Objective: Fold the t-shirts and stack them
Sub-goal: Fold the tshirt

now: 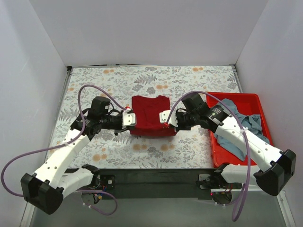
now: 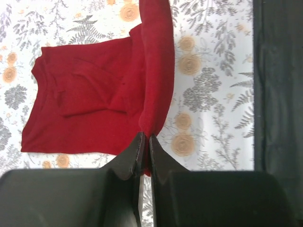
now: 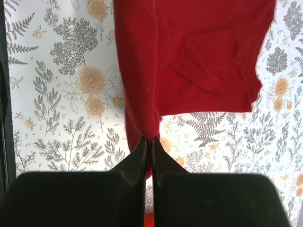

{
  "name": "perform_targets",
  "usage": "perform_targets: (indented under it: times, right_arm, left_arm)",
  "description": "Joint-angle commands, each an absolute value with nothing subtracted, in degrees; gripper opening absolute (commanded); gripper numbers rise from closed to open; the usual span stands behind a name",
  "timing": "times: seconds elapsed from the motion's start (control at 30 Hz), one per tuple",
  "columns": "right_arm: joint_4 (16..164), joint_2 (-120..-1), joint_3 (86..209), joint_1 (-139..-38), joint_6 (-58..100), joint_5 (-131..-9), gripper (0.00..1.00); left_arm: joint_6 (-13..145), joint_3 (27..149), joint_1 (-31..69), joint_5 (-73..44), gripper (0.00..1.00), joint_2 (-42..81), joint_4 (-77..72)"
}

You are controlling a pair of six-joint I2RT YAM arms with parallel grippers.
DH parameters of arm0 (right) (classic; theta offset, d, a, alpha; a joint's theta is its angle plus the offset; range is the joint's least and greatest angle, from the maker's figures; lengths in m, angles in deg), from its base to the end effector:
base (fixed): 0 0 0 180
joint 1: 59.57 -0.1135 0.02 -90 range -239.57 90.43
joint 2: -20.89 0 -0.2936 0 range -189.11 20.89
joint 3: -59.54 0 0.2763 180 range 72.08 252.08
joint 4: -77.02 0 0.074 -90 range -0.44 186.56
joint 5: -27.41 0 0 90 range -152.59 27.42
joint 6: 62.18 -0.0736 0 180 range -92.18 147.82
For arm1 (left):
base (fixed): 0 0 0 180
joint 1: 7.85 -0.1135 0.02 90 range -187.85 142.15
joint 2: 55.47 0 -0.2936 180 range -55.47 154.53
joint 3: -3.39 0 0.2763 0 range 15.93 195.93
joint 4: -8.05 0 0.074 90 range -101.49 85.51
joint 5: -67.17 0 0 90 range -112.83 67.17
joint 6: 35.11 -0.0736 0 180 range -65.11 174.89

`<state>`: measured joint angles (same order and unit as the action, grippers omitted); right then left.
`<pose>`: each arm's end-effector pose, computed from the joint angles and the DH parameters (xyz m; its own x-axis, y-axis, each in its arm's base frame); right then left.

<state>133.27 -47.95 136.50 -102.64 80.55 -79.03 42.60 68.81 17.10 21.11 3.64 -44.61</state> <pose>0.1933 0.2092 0.3187 0.3016 -0.7629 -0.5719 -0.9131 -0.0585 -0.4035 0.1884 -0.1440 0.3039 -0.4839 0.3942 -0.7813 0.8607 0.3755 -0.3437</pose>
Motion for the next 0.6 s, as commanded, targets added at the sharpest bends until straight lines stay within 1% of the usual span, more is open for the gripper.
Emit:
perform_targets:
  times: [0.0,0.17,0.27,0.43,0.57]
  right_arm:
    - [135.27,-49.33,140.71,-102.64,78.53,-80.43,0.01]
    - [134.92,-57.4,143.53,-101.86,82.57,-79.11,0.01]
    - [135.0,-61.8,147.13,-99.31,83.9,-81.3,0.01]
    - [134.91,-68.48,152.75,-95.44,89.16,-82.97,0.01]
    - [135.18,-77.52,160.74,-91.4,91.28,-84.82,0.01]
  left_arm:
    - [45.22,69.71,16.32,22.6,0.0,3.41,-50.54]
    - [48.91,70.68,14.83,21.2,0.0,7.19,-43.44]
    - [48.66,73.57,11.5,22.86,0.0,12.19,-40.62]
    - [47.07,79.64,7.97,24.71,0.0,23.79,-38.69]
    - [47.33,85.25,6.92,25.07,0.0,32.32,-35.52]
